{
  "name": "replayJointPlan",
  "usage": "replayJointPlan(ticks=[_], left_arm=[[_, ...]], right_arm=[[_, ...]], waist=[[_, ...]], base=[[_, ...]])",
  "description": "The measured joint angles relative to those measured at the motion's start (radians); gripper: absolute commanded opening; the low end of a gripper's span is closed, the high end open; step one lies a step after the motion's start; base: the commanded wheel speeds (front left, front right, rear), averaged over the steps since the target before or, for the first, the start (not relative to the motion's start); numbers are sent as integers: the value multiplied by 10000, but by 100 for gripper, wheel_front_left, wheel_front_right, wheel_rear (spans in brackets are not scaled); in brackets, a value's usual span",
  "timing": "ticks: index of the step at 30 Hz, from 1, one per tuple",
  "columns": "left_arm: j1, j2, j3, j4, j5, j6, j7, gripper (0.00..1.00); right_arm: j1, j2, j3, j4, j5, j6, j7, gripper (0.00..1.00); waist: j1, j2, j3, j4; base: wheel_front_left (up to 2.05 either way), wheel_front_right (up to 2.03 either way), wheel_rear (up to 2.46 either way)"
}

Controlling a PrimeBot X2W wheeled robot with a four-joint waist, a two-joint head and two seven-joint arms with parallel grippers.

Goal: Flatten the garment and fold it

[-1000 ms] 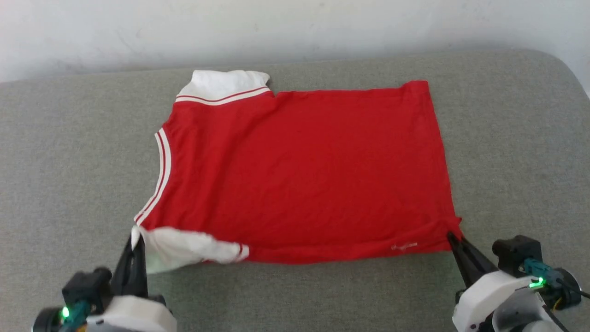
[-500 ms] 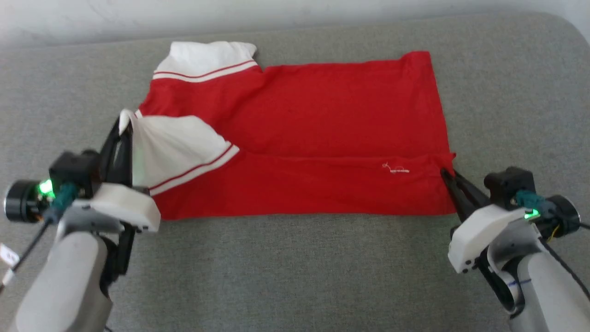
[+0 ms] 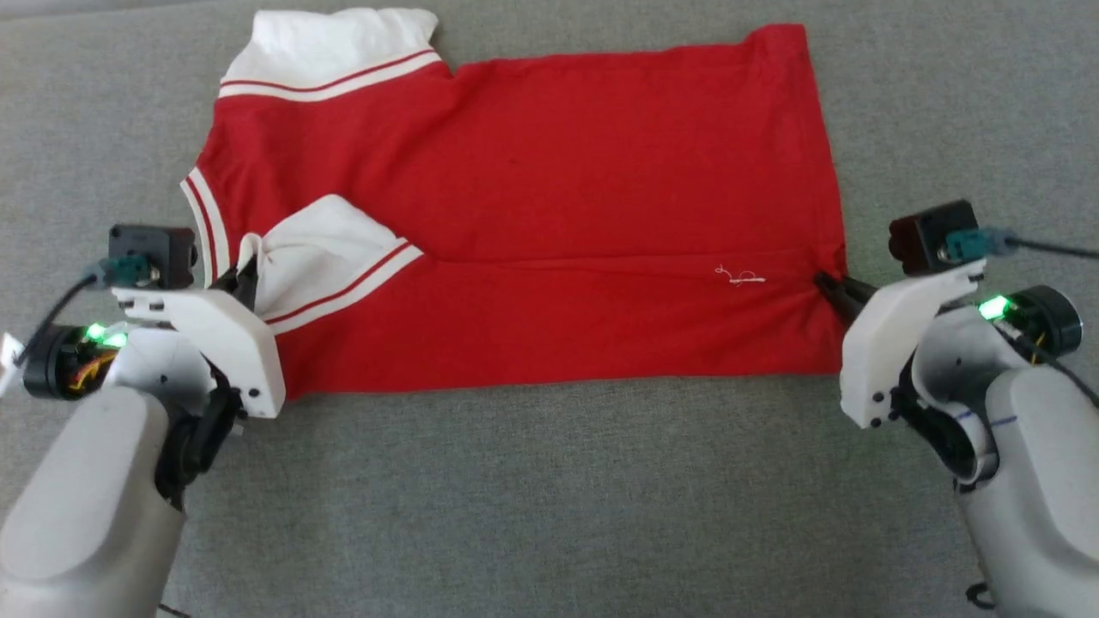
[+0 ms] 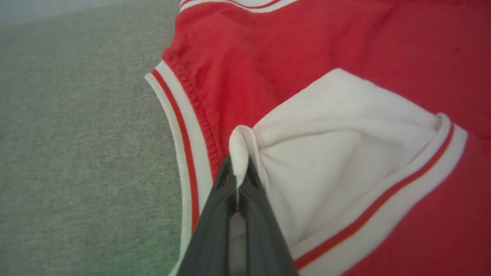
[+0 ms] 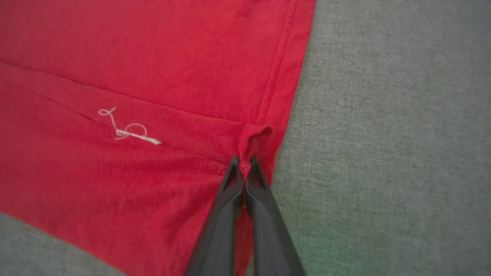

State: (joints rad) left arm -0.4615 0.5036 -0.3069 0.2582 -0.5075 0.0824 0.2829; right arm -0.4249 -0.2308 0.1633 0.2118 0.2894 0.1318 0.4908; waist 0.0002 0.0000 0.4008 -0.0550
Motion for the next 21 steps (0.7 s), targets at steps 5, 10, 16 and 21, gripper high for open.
replayJointPlan(ticks=[5, 10, 16, 21], left_arm=[[-308, 144, 155, -201, -761, -94, 1473, 0], [-270, 100, 174, -447, -537, 385, 1189, 100], [251, 82, 569, -938, 600, 1386, -1626, 100], [1309, -297, 867, -1269, 794, 1990, -3285, 100]], right_arm=[[-469, -88, -59, -115, 389, 12, 1565, 0], [-438, -31, -353, -339, 445, 12, 1875, 56], [249, 395, -972, -729, 198, 8, 293, 100], [1169, 932, -1277, -1120, -221, 8, -2073, 100]], waist=[[-3, 0, 193, 17], [-1, 0, 86, 87], [-1, 0, -343, 142], [-2, 0, -817, 161]], base=[[0, 0, 0], [0, 0, 0], [0, 0, 0], [0, 0, 0]])
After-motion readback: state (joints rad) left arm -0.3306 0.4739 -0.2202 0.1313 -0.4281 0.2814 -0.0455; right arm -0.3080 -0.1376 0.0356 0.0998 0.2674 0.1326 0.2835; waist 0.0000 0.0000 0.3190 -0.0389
